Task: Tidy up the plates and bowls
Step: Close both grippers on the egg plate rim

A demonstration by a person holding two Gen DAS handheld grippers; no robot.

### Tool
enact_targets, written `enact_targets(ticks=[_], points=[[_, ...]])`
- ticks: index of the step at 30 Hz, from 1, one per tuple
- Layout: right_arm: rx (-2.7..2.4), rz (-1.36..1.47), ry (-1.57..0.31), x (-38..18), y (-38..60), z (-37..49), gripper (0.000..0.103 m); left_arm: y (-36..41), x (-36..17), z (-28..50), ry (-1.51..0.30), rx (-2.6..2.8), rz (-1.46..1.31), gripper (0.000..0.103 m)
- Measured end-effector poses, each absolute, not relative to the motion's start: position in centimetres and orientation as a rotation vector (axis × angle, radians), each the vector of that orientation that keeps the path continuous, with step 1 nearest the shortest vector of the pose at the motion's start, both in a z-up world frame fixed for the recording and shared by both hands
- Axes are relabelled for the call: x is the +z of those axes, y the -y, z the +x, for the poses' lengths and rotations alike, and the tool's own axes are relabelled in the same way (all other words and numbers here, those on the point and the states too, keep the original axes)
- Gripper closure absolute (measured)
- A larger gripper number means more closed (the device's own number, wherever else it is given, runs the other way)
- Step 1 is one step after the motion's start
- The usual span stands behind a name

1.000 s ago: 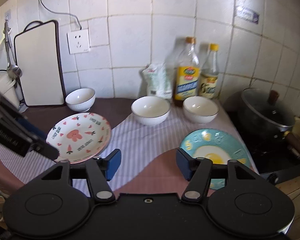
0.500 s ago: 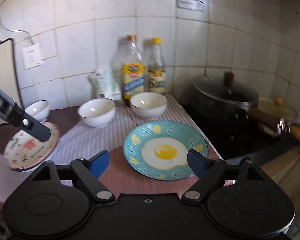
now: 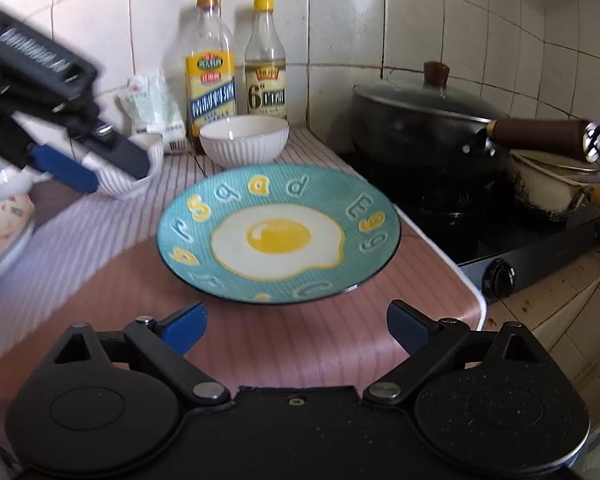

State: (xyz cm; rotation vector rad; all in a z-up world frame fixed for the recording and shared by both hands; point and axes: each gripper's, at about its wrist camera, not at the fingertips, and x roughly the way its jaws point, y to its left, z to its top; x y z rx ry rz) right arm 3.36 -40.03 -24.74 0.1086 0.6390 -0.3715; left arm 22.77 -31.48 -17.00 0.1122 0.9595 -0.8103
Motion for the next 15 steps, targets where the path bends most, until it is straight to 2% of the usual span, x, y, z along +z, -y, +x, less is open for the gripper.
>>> enact_targets(ticks=[8, 11, 12, 13, 15], points=[[-0.362, 0.090, -0.557, -27.2, 40.9, 4.5, 0.000, 34.1, -21.5, 24.7, -1.039, -0.770, 0.111, 0.036], [-0.335, 0.102, -0.530, -27.6, 41.5, 4.8, 0.000, 34.4, -22.5, 25.8, -1.080, -0.766, 0.039, 0.041], [-0.320, 0.092, -0.520, -27.7, 41.5, 4.8, 0.000, 34.5, -22.4, 25.9, -1.087, -0.775, 0.031, 0.048], [-0.310, 0.089, -0.511, -27.8, 41.5, 4.8, 0.000, 34.7, -22.4, 26.1, -1.104, -0.783, 0.035, 0.049], [-0.298, 0.093, -0.503, -27.9, 41.7, 5.0, 0.000, 34.8, -22.5, 26.3, -1.108, -0.764, 0.047, 0.059]])
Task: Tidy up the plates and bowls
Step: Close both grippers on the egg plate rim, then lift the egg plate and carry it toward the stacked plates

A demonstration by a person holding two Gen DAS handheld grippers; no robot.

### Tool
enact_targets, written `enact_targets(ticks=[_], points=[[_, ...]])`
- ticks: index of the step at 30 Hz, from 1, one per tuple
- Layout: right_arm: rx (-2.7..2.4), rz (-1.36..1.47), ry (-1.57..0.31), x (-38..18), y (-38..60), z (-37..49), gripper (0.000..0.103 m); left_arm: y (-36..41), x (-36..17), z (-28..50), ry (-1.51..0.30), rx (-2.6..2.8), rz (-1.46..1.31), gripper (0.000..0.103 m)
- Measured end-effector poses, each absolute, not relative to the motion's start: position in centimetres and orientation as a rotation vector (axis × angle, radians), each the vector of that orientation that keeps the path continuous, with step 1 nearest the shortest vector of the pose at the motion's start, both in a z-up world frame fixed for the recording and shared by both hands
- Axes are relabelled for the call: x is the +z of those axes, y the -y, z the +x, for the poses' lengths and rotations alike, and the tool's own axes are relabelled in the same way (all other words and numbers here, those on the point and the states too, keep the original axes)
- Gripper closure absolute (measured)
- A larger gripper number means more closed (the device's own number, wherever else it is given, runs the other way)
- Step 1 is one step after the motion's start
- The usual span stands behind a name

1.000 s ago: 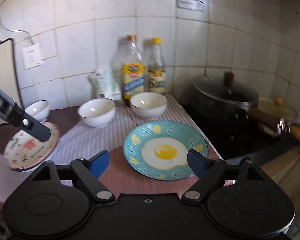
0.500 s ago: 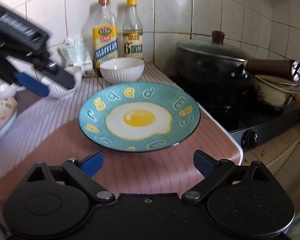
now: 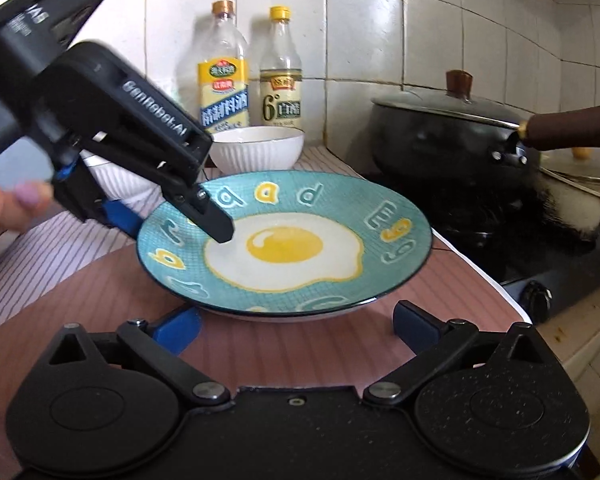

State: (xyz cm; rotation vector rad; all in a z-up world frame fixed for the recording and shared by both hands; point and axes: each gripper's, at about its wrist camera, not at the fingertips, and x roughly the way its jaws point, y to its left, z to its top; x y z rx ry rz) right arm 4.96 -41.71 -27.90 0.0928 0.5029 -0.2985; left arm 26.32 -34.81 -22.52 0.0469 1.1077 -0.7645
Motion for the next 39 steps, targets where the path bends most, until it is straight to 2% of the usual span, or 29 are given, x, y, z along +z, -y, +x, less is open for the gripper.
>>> enact_targets(ticks=[1, 3, 4, 15, 19, 28, 33, 39], points=[[-0.293, 0.091, -0.499, -27.9, 41.7, 5.0, 0.000, 34.7, -22.6, 26.3, -1.105, -0.761, 0.040, 0.059], [-0.283, 0.089, -0.492, -28.0, 41.6, 5.3, 0.000, 34.7, -22.7, 26.2, -1.084, -0.756, 0.070, 0.074], [-0.290, 0.089, -0.486, -28.1, 41.6, 5.5, 0.000, 34.7, -22.7, 26.0, -1.066, -0.752, 0.101, 0.079], [-0.347, 0.133, -0.443, -28.1, 41.3, 6.2, 0.000, 34.6, -22.2, 24.8, -1.071, -0.784, 0.071, 0.083], [-0.347, 0.153, -0.437, -27.8, 41.3, 5.7, 0.005, 34.6, -21.7, 23.9, -1.032, -0.790, 0.120, 0.083], [-0.272, 0.120, -0.483, -25.8, 42.4, 2.8, 0.005, 33.7, -22.3, 25.6, -1.116, -0.784, 0.035, 0.088], [-0.243, 0.238, -0.498, -23.7, 46.1, 1.3, 0.001, 34.0, -22.5, 26.1, -1.091, -0.753, 0.030, 0.087], [-0.234, 0.440, -0.562, -24.7, 51.4, 4.4, 0.001, 34.4, -23.0, 27.1, -1.101, -0.730, -0.013, 0.087]])
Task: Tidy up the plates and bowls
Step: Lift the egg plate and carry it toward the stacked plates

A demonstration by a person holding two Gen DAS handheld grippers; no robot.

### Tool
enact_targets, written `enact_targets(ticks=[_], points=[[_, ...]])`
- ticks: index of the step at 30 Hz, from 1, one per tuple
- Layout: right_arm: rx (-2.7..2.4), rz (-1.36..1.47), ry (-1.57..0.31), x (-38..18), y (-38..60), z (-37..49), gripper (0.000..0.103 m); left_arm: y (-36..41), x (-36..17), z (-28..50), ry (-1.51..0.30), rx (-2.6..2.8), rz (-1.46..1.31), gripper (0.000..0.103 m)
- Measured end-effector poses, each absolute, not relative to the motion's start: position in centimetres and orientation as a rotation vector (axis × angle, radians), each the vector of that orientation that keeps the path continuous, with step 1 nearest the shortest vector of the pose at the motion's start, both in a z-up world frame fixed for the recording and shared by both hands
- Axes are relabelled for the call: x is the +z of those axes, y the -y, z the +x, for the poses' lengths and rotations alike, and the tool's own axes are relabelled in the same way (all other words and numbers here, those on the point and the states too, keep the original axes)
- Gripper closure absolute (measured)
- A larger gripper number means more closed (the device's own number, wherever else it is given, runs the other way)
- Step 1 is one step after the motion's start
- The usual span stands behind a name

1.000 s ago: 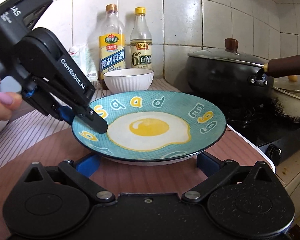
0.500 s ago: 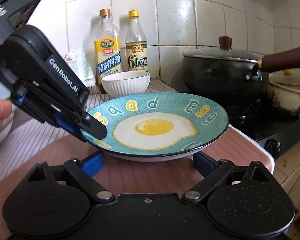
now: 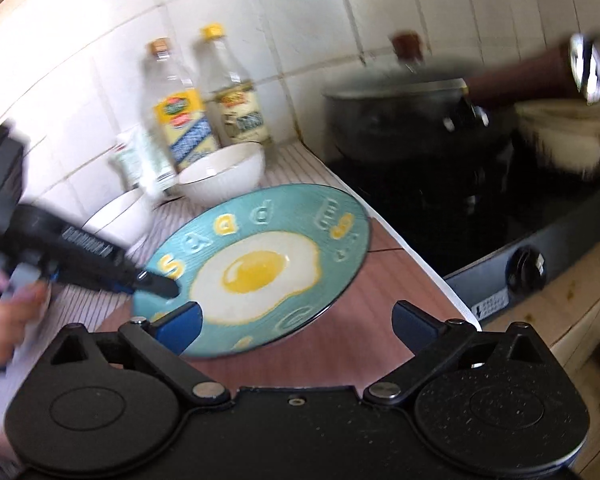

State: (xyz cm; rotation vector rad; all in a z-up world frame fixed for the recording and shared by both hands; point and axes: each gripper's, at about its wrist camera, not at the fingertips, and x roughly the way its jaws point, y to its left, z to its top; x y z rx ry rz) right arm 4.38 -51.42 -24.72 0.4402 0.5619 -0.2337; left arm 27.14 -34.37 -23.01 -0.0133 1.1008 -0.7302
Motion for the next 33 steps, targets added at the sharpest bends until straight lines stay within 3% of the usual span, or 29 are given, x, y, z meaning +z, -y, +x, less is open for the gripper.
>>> enact_targets(ticks=[2, 6, 10, 13, 14, 15, 16, 33], points=[[-0.233, 0.483, -0.561, -25.2, 52.6, 5.3, 0.003, 34.5, -23.0, 27.3, -1.104, -0.732, -0.014, 0.087], [-0.218, 0.539, -0.550, -25.7, 54.0, 7.2, 0.019, 34.4, -23.1, 27.3, -1.105, -0.736, -0.020, 0.087], [-0.227, 0.595, -0.554, -25.9, 54.5, 8.4, 0.046, 34.3, -23.1, 27.2, -1.104, -0.725, -0.036, 0.088], [-0.265, 0.578, -0.570, -25.8, 54.2, 9.1, 0.051, 34.3, -23.1, 27.2, -1.115, -0.722, -0.040, 0.088], [-0.283, 0.579, -0.579, -25.7, 54.4, 9.1, 0.057, 34.4, -23.0, 27.4, -1.127, -0.730, -0.020, 0.088], [-0.313, 0.598, -0.586, -25.8, 54.9, 8.9, 0.078, 34.7, -22.7, 27.6, -1.146, -0.734, -0.003, 0.088], [-0.311, 0.628, -0.584, -25.9, 55.4, 8.5, 0.083, 34.8, -22.5, 27.8, -1.164, -0.733, 0.008, 0.088], [-0.244, 0.655, -0.624, -22.0, 52.0, 7.9, 0.085, 29.6, -17.2, 25.8, -1.061, -0.734, 0.038, 0.088]])
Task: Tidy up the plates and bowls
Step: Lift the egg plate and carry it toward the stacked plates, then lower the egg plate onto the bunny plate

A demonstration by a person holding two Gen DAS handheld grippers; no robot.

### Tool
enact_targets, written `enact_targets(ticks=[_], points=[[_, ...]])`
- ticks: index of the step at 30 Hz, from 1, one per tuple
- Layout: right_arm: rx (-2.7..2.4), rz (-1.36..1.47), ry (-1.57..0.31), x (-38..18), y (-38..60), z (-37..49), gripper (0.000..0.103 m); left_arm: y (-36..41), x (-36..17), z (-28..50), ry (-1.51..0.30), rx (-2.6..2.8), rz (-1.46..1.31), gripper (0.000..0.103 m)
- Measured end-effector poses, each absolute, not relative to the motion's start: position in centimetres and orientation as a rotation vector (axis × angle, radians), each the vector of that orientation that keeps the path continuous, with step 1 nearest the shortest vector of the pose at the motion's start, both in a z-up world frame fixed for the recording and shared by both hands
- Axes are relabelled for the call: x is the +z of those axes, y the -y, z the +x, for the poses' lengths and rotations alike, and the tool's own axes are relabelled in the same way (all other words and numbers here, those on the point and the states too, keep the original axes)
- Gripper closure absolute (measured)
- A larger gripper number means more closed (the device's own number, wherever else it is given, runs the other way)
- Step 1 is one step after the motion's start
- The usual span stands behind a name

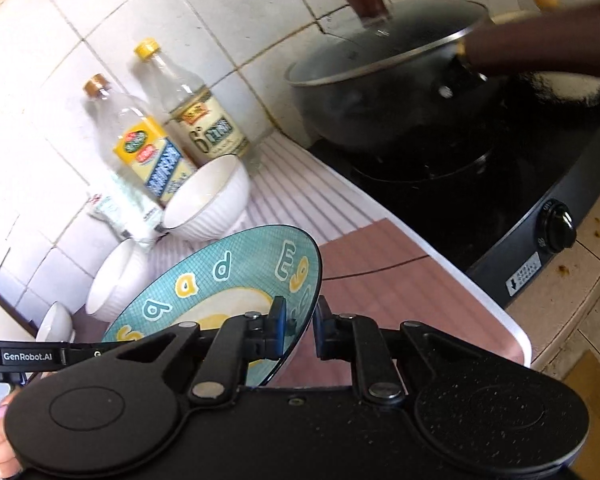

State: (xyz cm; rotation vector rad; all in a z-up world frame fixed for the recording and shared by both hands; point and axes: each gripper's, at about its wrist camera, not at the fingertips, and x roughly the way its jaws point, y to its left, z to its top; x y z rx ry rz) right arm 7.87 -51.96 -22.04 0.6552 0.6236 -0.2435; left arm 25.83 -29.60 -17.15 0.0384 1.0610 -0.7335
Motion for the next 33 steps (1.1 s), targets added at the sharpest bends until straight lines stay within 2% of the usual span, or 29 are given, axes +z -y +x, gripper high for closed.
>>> enact_targets(ticks=[22, 27, 33], points=[[0.003, 0.494, -0.532, -10.2, 40.1, 9.6, 0.084, 12.7, -6.3, 21.5, -0.955, -0.573, -0.162, 0.088], [0.105, 0.451, -0.540, -9.0, 36.5, 10.9, 0.083, 7.9, -5.6, 20.5, -0.935, -0.480, -0.221, 0.087], [0.202, 0.456, -0.581, -10.3, 33.0, 13.5, 0.083, 3.3, -7.0, 20.4, -0.959, -0.381, -0.267, 0.087]])
